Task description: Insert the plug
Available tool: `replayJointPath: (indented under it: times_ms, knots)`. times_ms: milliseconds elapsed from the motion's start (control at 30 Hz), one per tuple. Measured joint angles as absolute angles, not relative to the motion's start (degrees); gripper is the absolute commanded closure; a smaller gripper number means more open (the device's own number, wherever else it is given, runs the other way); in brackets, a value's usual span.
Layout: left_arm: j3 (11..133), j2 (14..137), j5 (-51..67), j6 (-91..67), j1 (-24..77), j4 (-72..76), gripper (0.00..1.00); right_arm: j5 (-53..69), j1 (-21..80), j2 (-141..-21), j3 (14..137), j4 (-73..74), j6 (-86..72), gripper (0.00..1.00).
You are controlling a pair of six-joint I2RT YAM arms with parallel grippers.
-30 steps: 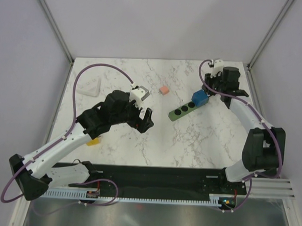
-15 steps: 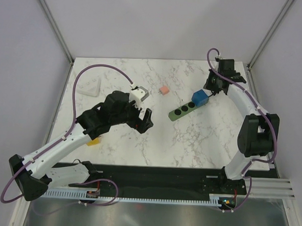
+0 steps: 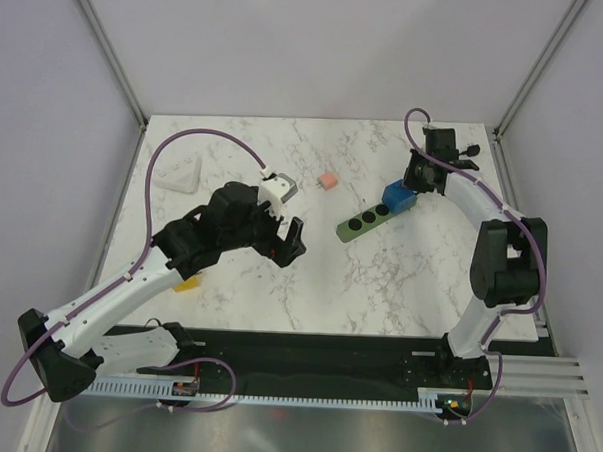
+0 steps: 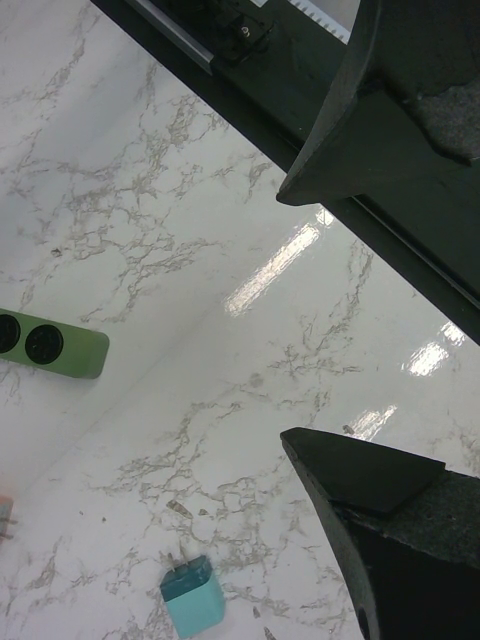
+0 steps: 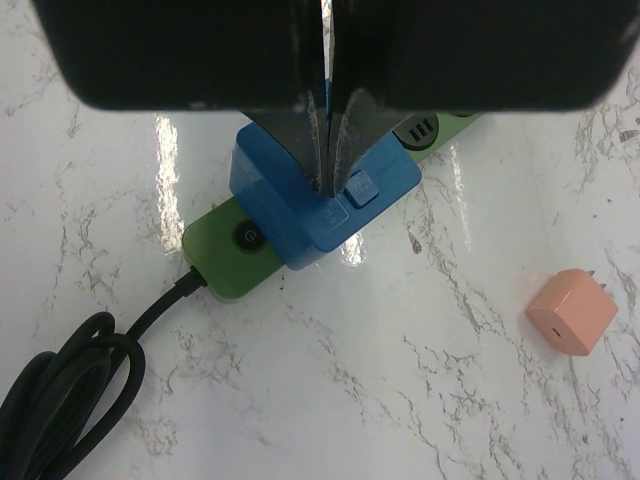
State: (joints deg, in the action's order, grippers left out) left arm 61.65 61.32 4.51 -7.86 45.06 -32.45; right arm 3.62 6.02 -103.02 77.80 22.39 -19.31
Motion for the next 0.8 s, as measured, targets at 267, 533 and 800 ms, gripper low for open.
replayJointPath:
  times_ms: [267, 533, 800]
  knots:
    - [61.49, 61.25, 4.10, -7.86, 45.06, -32.45, 0.00, 3.70, 6.83, -102.94, 80.60, 27.99, -19.33, 1.00]
    - [61.49, 61.19, 3.11, -7.86, 45.06, -32.45, 0.00, 5.06, 7.60, -99.31, 80.42, 29.61, -19.44, 0.93]
    - [61.47, 61.76, 1.78, -7.97, 45.06, -32.12, 0.03, 9.61, 9.67, -86.08, 69.95, 30.02, -19.33, 0.10]
